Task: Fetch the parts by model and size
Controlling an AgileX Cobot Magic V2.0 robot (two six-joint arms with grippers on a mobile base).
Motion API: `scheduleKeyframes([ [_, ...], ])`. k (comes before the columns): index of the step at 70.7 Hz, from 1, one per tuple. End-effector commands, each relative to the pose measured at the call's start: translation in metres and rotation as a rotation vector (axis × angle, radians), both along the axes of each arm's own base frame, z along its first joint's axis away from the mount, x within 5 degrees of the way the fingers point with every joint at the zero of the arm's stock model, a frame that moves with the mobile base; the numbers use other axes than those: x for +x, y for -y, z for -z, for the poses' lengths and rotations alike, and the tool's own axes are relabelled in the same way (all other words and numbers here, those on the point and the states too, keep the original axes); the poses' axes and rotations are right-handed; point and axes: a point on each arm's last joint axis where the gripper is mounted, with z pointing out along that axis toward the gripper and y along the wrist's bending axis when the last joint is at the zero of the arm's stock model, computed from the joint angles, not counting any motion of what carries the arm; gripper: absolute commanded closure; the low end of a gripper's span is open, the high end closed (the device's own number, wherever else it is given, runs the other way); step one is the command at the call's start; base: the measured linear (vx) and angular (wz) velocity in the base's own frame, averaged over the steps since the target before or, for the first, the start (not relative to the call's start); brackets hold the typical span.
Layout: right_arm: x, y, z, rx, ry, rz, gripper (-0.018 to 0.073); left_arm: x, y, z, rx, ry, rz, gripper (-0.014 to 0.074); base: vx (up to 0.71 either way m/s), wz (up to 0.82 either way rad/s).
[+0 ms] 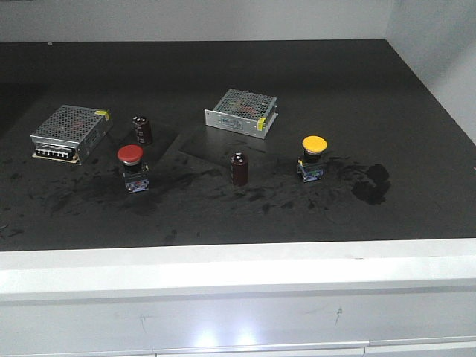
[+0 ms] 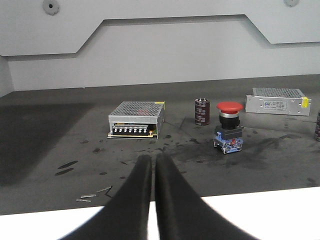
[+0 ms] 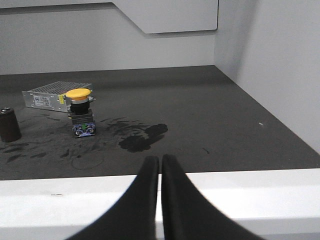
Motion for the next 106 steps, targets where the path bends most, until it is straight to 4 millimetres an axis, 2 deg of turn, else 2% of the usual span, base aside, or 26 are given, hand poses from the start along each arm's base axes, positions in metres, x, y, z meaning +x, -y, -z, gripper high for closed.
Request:
scheduleKeyframes([
  [1, -0.001, 0.0, -0.005, -0.007, 0.079, -0.005, 0.0569, -0.001, 0.0, -0.006, -0.008, 0.084, 0.005, 0.0603, 0.0, 0.0],
  [46, -0.001, 0.0, -0.005, -0.007, 0.079, -0.005, 0.0569, -0.001, 0.0, -0.006, -0.008, 0.086, 0.005, 0.0603, 0.0, 0.0],
  [59, -0.001, 0.0, -0.005, -0.009, 0.082, -0.005, 0.0569, -0.002, 0.001, -0.012, -0.01, 0.154, 0.009, 0.0603, 0.0, 0.0],
  [63, -0.001, -0.001, -0.01, -0.035, 0.129, -0.008, 0.0569, -0.003, 0.001, -0.016, -0.011, 0.189, 0.011, 0.0603, 0.0, 0.0],
  [74, -0.008, -0.002, -0.041, -0.019, 0.355, -0.025, 0.0569, -0.011, 0.001, -0.047, -0.022, 0.377, 0.021, 0.0603, 0.0, 0.0],
  [82, -0.015, -0.002, -0.076, -0.024, 0.441, -0.022, 0.0569, -0.017, 0.001, -0.091, -0.023, 0.463, 0.021, 0.0603, 0.0, 0.0],
  [89, -0.016, -0.002, -0.111, -0.023, 0.482, -0.022, 0.0569, -0.014, 0.001, -0.131, -0.014, 0.449, 0.017, 0.0603, 0.0, 0.0],
  [96, -0.007, -0.002, -0.139, -0.022, 0.457, -0.02, 0.0569, -0.005, 0.001, -0.167, -0.015, 0.394, 0.011, 0.0603, 0.0, 0.0],
  [99, -0.002, -0.002, -0.153, -0.022, 0.44, -0.018, 0.0569, 0.0, 0.001, -0.178, -0.014, 0.352, 0.007, 0.0603, 0.0, 0.0],
  [106, 0.016, -0.001, -0.171, -0.022, 0.32, -0.008, 0.0569, 0.015, 0.0, -0.196, -0.013, 0.241, -0.001, 0.0603, 0.0, 0.0],
])
